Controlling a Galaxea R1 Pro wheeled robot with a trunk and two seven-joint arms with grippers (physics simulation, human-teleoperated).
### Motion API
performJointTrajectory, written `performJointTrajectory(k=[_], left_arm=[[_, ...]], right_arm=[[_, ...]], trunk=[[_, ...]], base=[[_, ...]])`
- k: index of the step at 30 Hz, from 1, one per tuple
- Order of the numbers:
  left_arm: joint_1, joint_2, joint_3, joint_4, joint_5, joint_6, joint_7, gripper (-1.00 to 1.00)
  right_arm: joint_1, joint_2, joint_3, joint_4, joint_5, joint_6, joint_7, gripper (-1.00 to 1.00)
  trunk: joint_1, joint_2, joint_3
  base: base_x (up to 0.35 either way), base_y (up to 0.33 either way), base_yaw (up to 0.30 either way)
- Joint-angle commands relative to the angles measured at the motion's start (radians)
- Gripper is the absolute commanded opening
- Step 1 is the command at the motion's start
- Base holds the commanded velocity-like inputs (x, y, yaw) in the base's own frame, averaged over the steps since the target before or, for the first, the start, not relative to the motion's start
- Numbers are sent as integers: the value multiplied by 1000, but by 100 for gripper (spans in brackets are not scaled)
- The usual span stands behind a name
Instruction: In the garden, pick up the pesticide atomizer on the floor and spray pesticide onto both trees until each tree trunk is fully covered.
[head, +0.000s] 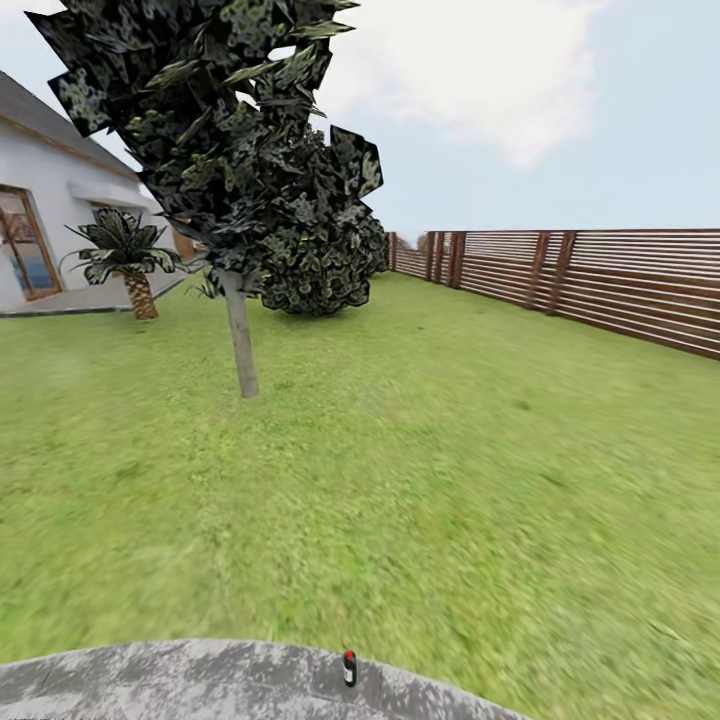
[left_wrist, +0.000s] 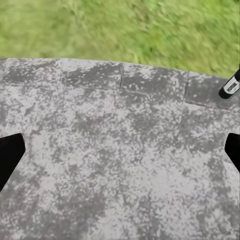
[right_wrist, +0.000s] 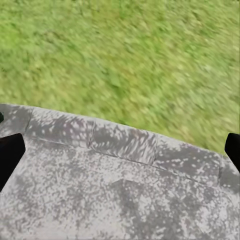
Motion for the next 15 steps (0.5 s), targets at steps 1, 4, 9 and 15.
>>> performJointTrajectory(k=[1, 4, 9, 15], left_arm=[[0, 0, 0, 0, 0, 0, 0, 100], [0, 0, 1, 0, 0, 0, 0, 100], [0, 0, 2, 0, 0, 0, 0, 100], [0, 0, 2, 0, 0, 1, 0, 100]], right_arm=[[0, 0, 0, 0, 0, 0, 0, 100], [0, 0, 0, 0, 0, 0, 0, 100], [0, 0, 0, 0, 0, 0, 0, 100], [0, 0, 0, 0, 0, 0, 0, 100]], trunk=[[0, 0, 0], [0, 0, 0], [0, 0, 0], [0, 0, 0]], base=[[213, 287, 226], [231, 267, 230], [237, 253, 230], [238, 249, 230]])
